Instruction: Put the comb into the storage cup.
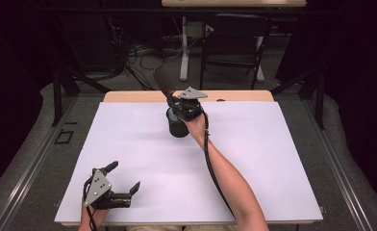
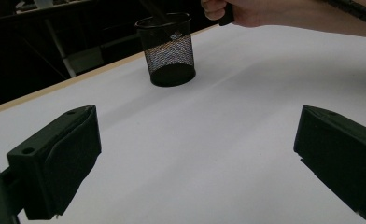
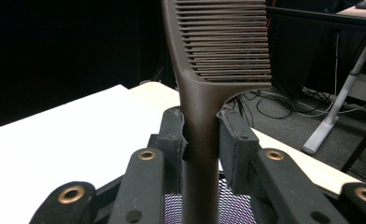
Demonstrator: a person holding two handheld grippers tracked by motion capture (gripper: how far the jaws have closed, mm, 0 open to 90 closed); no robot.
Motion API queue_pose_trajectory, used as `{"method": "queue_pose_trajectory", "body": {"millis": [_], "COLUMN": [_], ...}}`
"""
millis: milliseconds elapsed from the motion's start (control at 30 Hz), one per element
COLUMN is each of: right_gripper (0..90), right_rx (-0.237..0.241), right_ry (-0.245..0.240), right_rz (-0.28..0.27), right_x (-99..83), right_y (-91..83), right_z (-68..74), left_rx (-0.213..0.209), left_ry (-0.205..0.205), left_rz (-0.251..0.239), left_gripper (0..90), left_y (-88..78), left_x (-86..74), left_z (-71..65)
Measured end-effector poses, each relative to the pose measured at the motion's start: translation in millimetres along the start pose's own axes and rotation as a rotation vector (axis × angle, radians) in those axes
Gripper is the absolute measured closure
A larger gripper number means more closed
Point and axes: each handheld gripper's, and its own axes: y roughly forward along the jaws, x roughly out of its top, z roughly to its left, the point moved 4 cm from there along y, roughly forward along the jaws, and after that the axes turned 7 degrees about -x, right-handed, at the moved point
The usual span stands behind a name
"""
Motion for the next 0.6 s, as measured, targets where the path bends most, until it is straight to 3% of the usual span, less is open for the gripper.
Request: {"method": "queue_pose_trajectory", "body": {"millis": [600], "right_gripper": [72.1], "right_rx": [0.008], "right_ry": [0.008], "right_rz": [0.031], "right_x": [-8.5], "right_y": [3.2], "right_z": [-1.3], "left_rx": [0.0], "left_ry": [0.0], "left_rz": [0.0], "left_gripper": [0.7], "left_y": [-0.1], "left_x": [0.0], "left_z": [-0.1]}}
